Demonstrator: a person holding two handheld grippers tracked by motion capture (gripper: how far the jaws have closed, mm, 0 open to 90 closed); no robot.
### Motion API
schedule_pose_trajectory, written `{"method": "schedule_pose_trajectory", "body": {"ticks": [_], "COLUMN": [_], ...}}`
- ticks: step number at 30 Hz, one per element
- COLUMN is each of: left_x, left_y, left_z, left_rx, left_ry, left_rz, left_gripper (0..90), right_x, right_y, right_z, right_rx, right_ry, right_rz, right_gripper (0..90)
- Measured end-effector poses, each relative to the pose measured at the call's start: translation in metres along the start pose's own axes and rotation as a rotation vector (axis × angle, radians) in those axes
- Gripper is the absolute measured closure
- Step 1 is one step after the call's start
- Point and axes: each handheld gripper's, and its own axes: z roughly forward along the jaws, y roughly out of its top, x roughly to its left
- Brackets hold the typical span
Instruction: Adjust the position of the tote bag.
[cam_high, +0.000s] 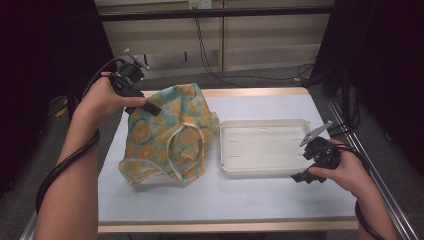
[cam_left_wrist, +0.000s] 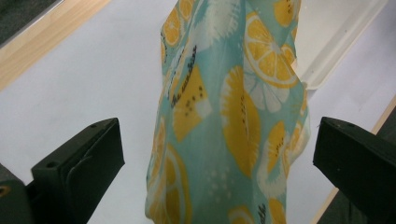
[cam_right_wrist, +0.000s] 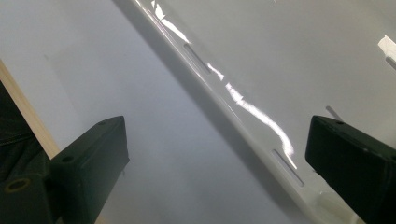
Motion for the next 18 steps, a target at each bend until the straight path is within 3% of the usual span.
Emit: {"method": "schedule_pose_trajectory", "body": {"ticks": [5, 8, 12, 18], "left_x": [0.003, 0.002, 0.002, 0.003], "left_y": [0.007, 0.012, 0.020, 0.028], "left_z": [0.003, 0.003, 0.003, 0.011], "left_rx": [0.003, 0.004, 0.036, 0.070], "left_ry": [0.003, 0.030, 0.038, 0.013], "left_rz": [0.031, 0.049, 0.070, 0.099], "left_gripper": [5.8, 11.2, 17.2, 25.3], "right_x": [0.001, 0.000, 0.001, 0.002], "right_y": [0.000, 0.000, 0.000, 0.001], "right_z": [0.001, 0.001, -0.001, -0.001], "right_rx": [0.002, -0.001, -0.014, -0.012], "right_ry": [0.000, 0.002, 0.014, 0.015], "right_rz": [0.002, -0.001, -0.005, -0.011], "right_gripper": [5.6, 5.6, 5.6, 5.6]}}
